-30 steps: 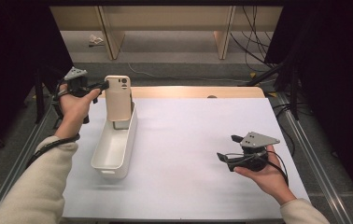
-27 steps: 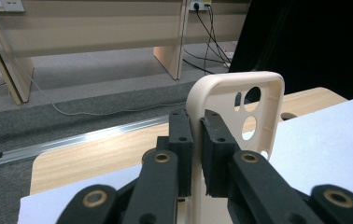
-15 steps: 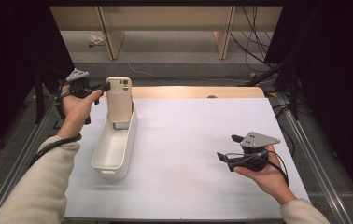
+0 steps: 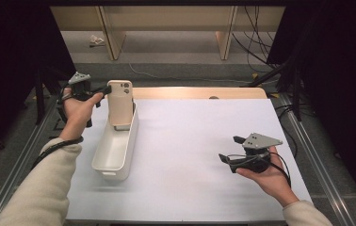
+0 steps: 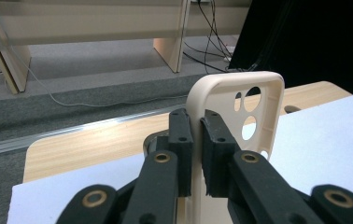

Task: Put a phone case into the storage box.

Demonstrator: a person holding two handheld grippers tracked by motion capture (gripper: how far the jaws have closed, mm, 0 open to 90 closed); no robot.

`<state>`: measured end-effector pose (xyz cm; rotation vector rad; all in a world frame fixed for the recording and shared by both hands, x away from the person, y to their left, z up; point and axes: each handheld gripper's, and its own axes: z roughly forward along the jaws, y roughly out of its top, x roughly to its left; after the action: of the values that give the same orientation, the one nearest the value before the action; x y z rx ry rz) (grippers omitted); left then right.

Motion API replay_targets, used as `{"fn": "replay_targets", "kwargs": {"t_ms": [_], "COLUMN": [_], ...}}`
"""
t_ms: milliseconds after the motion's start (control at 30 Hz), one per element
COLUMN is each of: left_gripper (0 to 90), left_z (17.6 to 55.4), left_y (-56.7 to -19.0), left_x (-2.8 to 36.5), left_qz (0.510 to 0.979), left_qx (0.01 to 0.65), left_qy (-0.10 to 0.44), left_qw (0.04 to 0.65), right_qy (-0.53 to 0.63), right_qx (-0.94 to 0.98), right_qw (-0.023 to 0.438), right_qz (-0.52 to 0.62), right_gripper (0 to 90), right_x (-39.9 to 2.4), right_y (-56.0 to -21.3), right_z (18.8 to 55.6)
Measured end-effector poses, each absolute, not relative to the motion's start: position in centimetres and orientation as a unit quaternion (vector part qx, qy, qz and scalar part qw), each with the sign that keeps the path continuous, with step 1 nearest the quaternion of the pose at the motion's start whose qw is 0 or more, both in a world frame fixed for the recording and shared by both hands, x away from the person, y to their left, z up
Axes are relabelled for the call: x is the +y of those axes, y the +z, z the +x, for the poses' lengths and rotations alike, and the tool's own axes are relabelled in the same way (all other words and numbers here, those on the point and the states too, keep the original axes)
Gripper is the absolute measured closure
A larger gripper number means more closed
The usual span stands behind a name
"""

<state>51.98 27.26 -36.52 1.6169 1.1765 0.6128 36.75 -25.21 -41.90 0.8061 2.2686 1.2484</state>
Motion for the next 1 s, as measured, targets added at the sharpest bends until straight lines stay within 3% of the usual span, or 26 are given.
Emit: {"fn": "replay_targets", "kwargs": {"t_ms": [1000], "left_gripper": [83.1], "left_z": [52.4], "left_y": [-38.6], "left_x": [27.0], "left_qz": [0.674], "left_qx": [0.500], "left_qy": [0.241], "left_qw": [0.487], "right_qy": [0.453], "right_qx": [0.816], "right_qw": [0.214], "right_qz": [0.289], "right_gripper": [17.1], "right_x": [-25.2], "right_y": [-41.8], "right_z": [36.7]}}
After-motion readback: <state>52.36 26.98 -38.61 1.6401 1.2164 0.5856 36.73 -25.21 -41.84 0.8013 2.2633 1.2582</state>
